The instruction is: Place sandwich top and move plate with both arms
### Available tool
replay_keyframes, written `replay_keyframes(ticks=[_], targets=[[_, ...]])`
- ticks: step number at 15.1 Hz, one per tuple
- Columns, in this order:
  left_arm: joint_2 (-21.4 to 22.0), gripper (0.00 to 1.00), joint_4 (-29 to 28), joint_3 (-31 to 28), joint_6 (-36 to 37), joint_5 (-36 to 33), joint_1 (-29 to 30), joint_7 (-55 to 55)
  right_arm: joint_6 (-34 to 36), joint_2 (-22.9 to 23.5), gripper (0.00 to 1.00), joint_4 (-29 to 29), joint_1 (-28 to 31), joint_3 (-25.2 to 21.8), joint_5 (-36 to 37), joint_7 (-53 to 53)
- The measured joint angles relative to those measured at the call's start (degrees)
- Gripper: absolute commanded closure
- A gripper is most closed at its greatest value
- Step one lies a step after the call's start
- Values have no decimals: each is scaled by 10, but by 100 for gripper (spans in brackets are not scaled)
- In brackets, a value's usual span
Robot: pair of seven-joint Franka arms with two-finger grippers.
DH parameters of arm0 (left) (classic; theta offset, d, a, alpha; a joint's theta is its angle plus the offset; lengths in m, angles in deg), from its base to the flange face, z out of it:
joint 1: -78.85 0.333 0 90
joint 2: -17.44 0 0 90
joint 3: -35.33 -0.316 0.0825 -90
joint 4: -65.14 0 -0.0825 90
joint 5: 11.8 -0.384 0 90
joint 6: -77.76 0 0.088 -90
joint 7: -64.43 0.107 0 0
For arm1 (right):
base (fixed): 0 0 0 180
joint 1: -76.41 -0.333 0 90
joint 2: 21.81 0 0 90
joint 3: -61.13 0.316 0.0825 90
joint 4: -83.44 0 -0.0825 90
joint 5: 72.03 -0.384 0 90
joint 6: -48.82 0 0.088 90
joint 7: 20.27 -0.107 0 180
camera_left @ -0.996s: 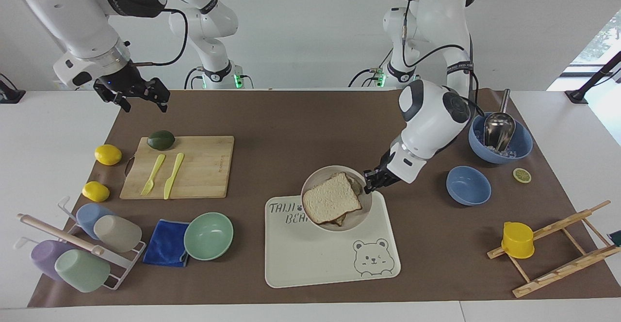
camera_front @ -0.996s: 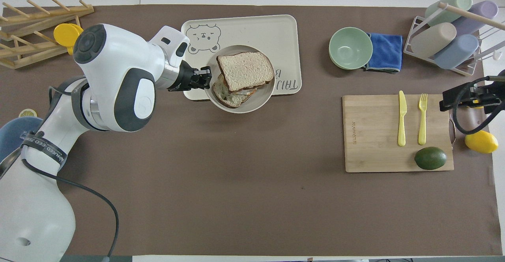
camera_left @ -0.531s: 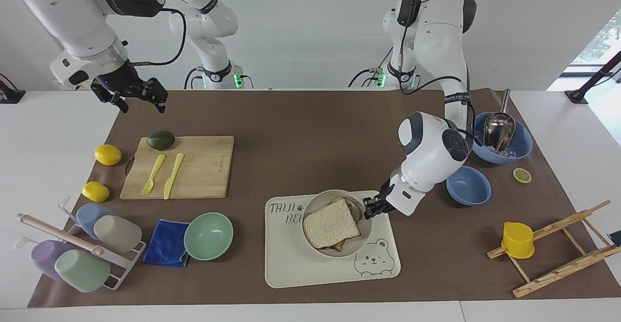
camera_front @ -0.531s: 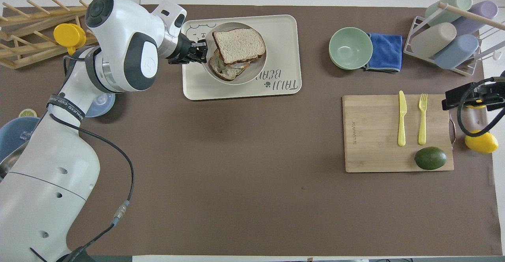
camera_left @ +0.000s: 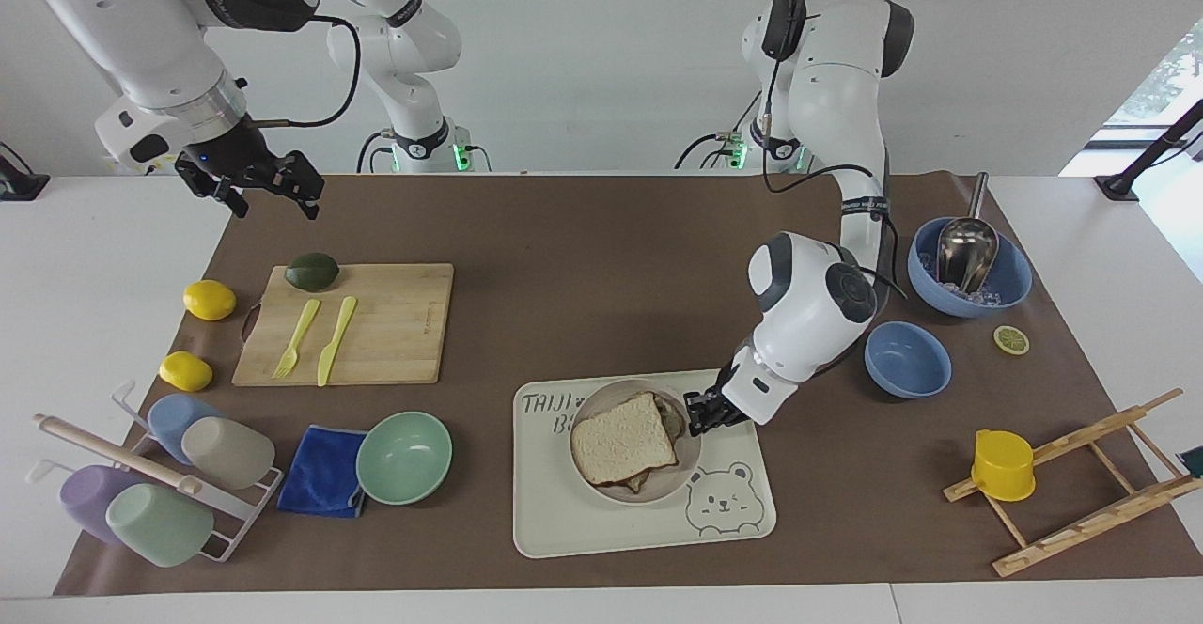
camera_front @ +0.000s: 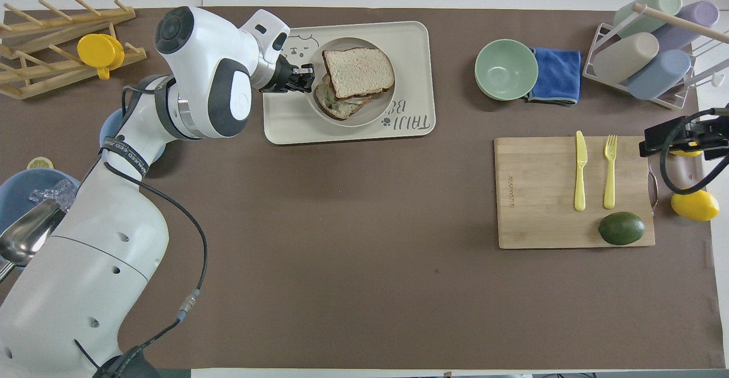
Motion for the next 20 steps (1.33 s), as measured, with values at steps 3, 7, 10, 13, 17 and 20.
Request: replay_keyframes(ticks=[3,7,10,13,17,20], targets=[[0,100,-24,0,-30,0,-12,8,0,0,0,0,0,0,0,0],[0,5,-29,0,-35,0,-14,16,0,0,0,0,0,0,0,0],[0,0,-33,0,-35,0,-14,21,0,0,0,0,0,0,0,0],[3,0,-33,-2,-15,0,-13,22,0,0,0,0,0,0,0,0],[33,0,-32,-8,36,0,-8,22,0,0,0,0,0,0,0,0],[66,0,-32,-12,74,0,10,22,0,0,0,0,0,0,0,0]])
